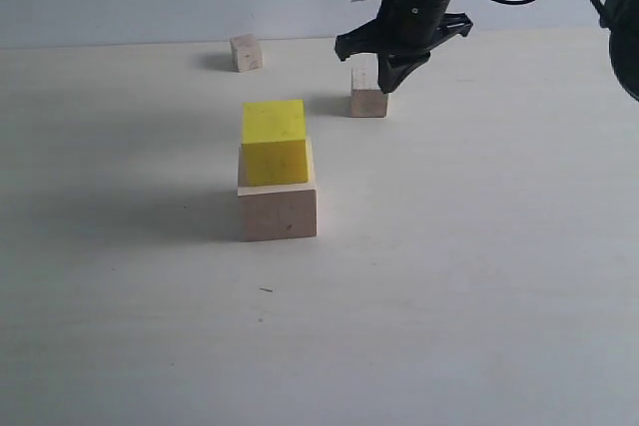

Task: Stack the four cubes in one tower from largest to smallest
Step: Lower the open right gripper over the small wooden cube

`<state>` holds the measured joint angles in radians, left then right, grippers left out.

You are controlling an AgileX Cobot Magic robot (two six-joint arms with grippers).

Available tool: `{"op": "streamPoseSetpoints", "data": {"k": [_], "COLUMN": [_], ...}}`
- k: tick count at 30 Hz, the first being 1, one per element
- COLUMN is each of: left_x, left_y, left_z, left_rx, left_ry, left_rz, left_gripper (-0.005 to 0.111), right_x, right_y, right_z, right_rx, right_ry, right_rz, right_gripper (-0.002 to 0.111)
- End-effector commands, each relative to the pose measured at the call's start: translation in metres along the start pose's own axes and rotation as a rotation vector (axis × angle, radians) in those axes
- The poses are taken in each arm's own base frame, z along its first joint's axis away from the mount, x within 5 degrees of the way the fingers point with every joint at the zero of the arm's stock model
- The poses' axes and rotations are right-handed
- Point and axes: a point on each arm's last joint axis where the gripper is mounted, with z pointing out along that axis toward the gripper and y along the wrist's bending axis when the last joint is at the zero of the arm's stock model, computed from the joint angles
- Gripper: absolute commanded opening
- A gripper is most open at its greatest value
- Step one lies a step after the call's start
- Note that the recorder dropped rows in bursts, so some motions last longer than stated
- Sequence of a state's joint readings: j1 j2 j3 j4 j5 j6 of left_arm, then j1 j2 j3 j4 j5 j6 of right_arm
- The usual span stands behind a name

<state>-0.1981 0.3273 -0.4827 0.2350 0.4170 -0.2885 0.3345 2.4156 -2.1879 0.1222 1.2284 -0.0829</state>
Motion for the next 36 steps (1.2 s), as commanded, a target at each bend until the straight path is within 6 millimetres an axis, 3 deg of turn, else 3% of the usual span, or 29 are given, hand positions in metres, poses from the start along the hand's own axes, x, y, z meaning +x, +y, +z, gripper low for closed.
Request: {"op": "streamPoseSetpoints", "data": {"k": [1, 5, 10, 12, 25, 36], "left_x": [0.001, 0.001, 0.001, 0.002, 0.002, 0.002], "left_y": [-0.001, -0.001, -0.001, -0.002, -0.002, -0.002], "left_z": [0.000, 0.000, 0.000, 0.000, 0.000, 0.000], "left_rx": [0.010, 0.016, 0.017, 0.020, 0.024, 0.024], "left_ry": [-0.004, -0.002, -0.002, 0.001, 0.002, 0.002], "left_rz": [-0.022, -0.035, -0.039, -0.047, -0.052, -0.045], "left_gripper": [0.000, 0.000, 0.000, 0.000, 0.000, 0.000], "right_x": [-0.003, -0.002, -0.010, -0.014, -0.035, -0.037], "right_y": [0.015, 0.008, 0.009, 0.009, 0.010, 0.006], "right_z": [-0.009, -0.010, -0.010, -0.011, -0.017, 0.019], "right_rx": [0.016, 0.122, 0.103, 0.101, 0.085, 0.085], "right_ry": [-0.029, -0.031, -0.116, -0.155, -0.244, -0.202], "right_rz": [0.051, 0.079, 0.080, 0.087, 0.177, 0.223], "right_gripper": [0.000, 0.019, 0.063, 0.070, 0.071, 0.070]}}
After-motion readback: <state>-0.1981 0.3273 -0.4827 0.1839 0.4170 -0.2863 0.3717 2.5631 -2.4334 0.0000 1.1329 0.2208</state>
